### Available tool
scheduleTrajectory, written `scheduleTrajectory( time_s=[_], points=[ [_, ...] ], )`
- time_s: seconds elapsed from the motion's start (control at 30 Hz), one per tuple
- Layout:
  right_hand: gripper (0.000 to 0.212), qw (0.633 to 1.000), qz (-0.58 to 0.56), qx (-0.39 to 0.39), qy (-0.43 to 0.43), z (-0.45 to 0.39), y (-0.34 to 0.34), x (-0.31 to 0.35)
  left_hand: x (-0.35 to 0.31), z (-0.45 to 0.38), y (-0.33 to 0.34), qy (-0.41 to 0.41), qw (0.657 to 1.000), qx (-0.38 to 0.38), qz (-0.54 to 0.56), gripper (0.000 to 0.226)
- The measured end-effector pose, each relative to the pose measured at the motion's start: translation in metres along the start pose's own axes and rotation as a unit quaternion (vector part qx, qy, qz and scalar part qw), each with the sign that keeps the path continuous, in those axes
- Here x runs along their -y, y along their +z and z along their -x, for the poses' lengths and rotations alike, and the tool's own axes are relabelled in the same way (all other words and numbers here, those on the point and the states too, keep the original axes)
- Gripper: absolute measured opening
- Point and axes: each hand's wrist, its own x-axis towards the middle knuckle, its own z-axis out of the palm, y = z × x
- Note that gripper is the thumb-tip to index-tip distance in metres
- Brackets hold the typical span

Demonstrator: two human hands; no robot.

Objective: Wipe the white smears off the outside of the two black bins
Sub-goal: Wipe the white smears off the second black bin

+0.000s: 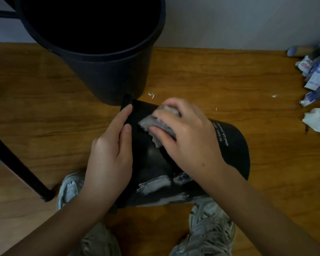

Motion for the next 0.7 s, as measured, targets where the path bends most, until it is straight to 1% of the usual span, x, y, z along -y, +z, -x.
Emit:
scheduleTrajectory(
  time_s=[0.13,0.23,0.3,0.43,0.5,0.63,0.7],
  points=[
    [0.022,0.999,0.006,-0.02,-0.045,0.041,-0.004,0.003,-0.003,-0.008,0.0,-0.009,1.0,-0.01,0.014,0.039],
    [0.022,0.998,0.01,-0.041,-0.049,0.051,-0.005,0.002,-0.005,-0.008,0.002,-0.01,1.0,-0.016,0.002,0.039],
    [0.022,0.999,0.008,-0.037,-0.021,0.047,-0.005,-0.005,-0.005,-0.008,0.002,-0.011,1.0,-0.017,0.001,0.039],
    [0.028,0.991,0.016,-0.071,0.112,0.058,-0.013,-0.038,-0.009,-0.009,0.001,-0.017,1.0,-0.026,0.005,0.037],
    [0.032,0.985,0.038,-0.075,0.153,0.072,-0.021,-0.053,-0.01,-0.01,0.002,-0.021,0.999,-0.029,0.005,0.037],
    [0.03,0.979,0.04,-0.08,0.185,0.073,-0.023,-0.056,-0.011,-0.015,0.004,-0.031,0.999,-0.038,0.009,0.035],
    [0.027,0.981,0.027,-0.085,0.17,0.058,-0.016,-0.042,-0.015,-0.017,0.004,-0.033,0.999,-0.038,0.009,0.036]
  ],
)
